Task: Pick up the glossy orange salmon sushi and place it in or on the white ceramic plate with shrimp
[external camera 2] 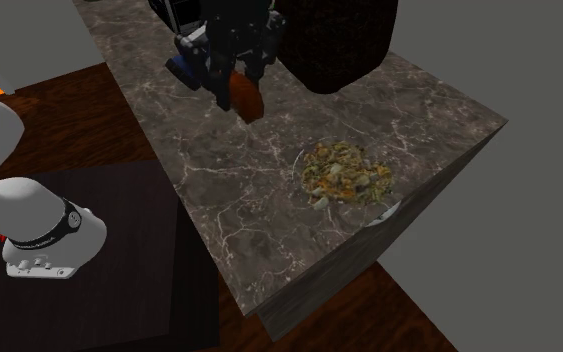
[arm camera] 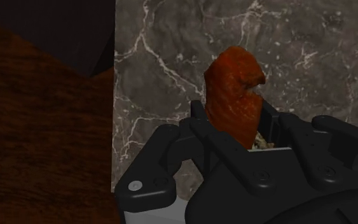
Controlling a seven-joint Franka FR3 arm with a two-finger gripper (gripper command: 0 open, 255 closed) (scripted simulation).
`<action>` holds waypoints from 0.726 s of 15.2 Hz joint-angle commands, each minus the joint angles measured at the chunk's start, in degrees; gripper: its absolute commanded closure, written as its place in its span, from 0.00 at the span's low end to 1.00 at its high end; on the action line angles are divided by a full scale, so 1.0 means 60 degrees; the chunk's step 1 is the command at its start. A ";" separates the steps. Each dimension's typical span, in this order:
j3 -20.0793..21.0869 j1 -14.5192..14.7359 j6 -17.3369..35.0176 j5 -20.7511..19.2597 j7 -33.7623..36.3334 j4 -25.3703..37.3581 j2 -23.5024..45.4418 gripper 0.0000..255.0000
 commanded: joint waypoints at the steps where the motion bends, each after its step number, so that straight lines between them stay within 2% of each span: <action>1: -0.0009 -0.0053 -0.0016 -0.0148 -0.0024 0.0748 0.0746 1.00; 7: -0.0063 -0.0098 -0.0572 -0.0625 -0.0111 0.3705 0.3190 1.00; 11: -0.0121 0.0012 -0.1378 -0.0972 -0.0195 0.6437 0.5142 1.00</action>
